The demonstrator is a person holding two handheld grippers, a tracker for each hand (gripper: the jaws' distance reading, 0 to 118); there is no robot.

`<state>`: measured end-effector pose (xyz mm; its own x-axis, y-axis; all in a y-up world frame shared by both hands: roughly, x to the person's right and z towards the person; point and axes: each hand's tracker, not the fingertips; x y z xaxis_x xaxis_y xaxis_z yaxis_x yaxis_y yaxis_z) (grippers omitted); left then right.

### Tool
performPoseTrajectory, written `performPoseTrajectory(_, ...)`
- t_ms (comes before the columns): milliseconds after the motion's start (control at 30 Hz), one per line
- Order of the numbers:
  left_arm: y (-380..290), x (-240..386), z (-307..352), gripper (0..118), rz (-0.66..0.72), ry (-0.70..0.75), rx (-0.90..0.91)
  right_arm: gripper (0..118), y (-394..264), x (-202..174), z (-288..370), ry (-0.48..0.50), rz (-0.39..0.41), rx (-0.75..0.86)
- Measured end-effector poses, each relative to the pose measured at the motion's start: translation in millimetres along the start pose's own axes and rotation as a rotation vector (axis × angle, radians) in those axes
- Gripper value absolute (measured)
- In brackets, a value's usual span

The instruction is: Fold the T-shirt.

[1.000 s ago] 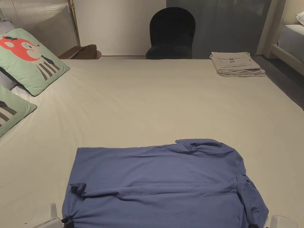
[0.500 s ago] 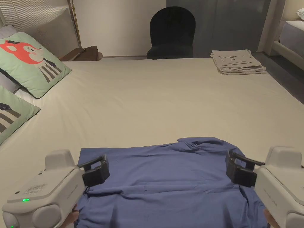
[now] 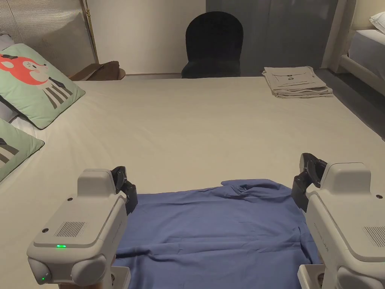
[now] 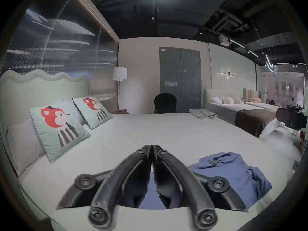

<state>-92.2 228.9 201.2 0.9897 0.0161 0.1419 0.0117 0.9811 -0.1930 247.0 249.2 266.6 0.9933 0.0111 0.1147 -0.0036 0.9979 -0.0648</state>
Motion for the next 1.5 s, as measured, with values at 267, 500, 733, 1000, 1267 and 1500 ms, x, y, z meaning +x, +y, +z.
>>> performPoseTrajectory(267,-4,-33,-68,0,0.053,-0.01,-0.223,0,-3,2,-25,-0.003,0.006,-0.025)
performPoseTrajectory(500,-23,-85,-155,0,0.002,-0.016,-0.403,0,-20,1,-55,-0.001,0.019,-0.089)
performPoseTrajectory(733,-41,-121,-224,54,0.097,0.017,-0.63,0,-36,4,-86,-0.012,0.024,-0.154)
performPoseTrajectory(1000,-80,-119,-254,105,0.096,0.087,-0.766,0,-52,14,-104,-0.027,0.017,-0.21)
performPoseTrajectory(1267,-82,-86,-240,5,-0.001,0.009,-0.736,0,-64,39,-117,-0.024,-0.014,-0.296)
performPoseTrajectory(1500,-59,-80,-214,5,-0.002,0.02,-0.594,89,-84,64,-190,0.017,-0.007,-0.546)
